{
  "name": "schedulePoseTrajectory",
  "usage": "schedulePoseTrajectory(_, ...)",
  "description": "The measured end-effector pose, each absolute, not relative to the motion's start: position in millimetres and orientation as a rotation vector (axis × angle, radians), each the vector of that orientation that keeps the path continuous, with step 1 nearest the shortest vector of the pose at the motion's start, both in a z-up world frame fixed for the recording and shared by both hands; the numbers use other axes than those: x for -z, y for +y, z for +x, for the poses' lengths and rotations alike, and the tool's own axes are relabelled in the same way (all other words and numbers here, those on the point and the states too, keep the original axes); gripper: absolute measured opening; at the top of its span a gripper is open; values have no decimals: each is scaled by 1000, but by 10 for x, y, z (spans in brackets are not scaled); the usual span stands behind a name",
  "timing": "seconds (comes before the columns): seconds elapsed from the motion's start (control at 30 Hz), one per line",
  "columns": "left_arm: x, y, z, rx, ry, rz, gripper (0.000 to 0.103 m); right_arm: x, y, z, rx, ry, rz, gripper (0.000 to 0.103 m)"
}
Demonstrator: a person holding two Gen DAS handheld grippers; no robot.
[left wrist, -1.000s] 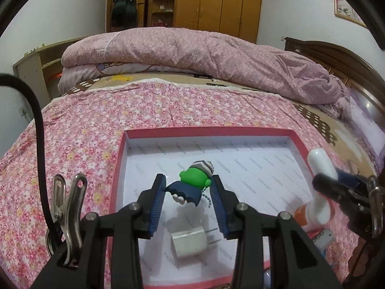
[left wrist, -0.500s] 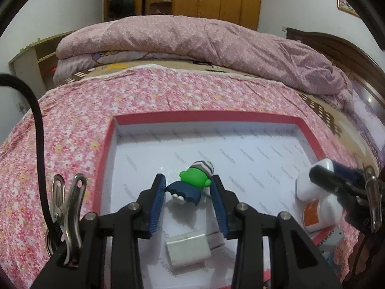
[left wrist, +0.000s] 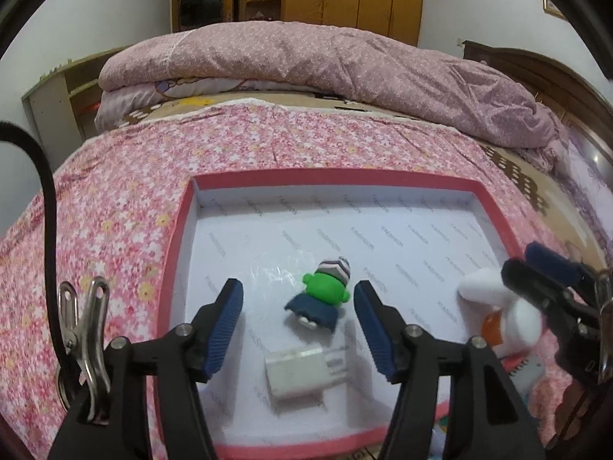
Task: Organize rigid objects
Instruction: 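Lower the figurine and earbud case into the red box and open both tools, then grasp the round wooden chess piece with the left tool while the right tool grasps the blue clip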
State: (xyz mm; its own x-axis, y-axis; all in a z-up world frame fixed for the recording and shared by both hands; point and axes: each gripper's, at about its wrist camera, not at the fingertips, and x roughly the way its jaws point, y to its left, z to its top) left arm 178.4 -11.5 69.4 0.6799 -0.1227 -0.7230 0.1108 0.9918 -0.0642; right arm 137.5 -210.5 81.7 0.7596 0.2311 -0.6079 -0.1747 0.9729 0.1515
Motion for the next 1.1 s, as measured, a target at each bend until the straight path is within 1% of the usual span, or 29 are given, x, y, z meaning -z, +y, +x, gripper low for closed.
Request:
schedulePoseTrajectory(0.17,-784,-74,1650,147,817,-64,65,-874,-2102,1286,-241,671,87,62)
schedulePoseTrajectory(0.6,-869,-131,1183,157,816,-13,66,-938,-2213,880,-273,653,92,62)
schedulePoseTrajectory(1.1,-747,-243,843,189,825,42,66,-675,-2441,385,-250,713,39,62)
